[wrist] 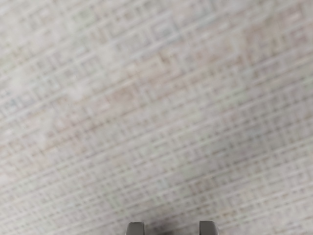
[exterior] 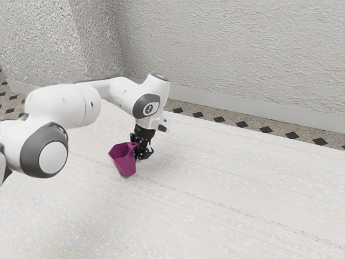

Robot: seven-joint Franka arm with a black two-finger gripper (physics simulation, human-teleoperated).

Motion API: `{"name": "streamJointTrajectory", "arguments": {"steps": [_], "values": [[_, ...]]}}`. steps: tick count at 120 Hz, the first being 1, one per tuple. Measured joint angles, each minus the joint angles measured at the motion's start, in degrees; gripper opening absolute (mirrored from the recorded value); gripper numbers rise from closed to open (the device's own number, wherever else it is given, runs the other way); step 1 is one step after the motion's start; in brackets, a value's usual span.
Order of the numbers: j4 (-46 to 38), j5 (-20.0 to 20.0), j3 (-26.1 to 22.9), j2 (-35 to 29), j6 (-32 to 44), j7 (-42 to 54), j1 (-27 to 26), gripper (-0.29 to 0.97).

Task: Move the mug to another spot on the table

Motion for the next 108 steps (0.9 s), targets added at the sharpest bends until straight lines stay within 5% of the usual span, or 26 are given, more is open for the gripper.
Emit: {"name": "streamJointTrajectory", "arguments": {"steps": [54,81,108], "values": [[0.4,0.1,-0.7,1.0,0.0,-0.8,-0.5,-0.1],[0.1,-1.9,-0.8,0.9,-0.3,-1.0,-0.5,0.36],[0.6,-2.2,-0.9,0.6,-0.2,-1.5,-0.7,0.57]]}}
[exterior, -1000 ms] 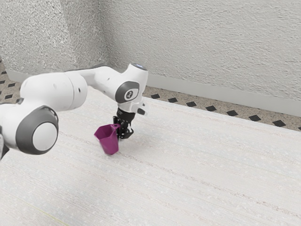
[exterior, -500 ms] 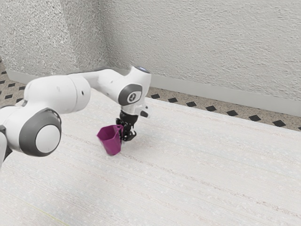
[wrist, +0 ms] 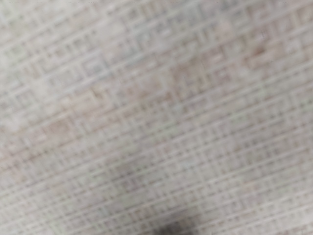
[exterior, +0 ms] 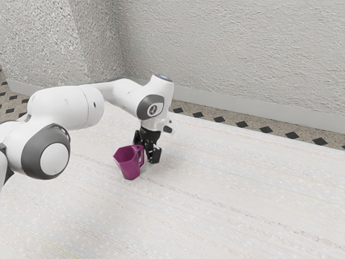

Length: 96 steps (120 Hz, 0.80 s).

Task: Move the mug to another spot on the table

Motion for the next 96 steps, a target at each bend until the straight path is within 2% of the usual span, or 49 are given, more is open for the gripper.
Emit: {"name": "streamJointTrajectory", "arguments": {"steps": [37,52,58,71,87,96], "values": [[2.3,0.3,0.1,-0.2,3.7,-0.5,0.0,0.65],[2.1,0.1,0.4,-2.7,5.1,-1.0,0.2,0.67],[1.2,-0.9,0.5,-5.5,5.5,-1.4,0.4,0.67],[-2.9,-5.8,2.3,-12.9,6.7,-2.2,0.7,0.67],[-17.5,-9.2,5.3,-29.2,9.8,-3.8,0.4,0.68],[-23.2,-10.0,6.1,-35.8,10.7,-4.9,0.4,0.68]]}}
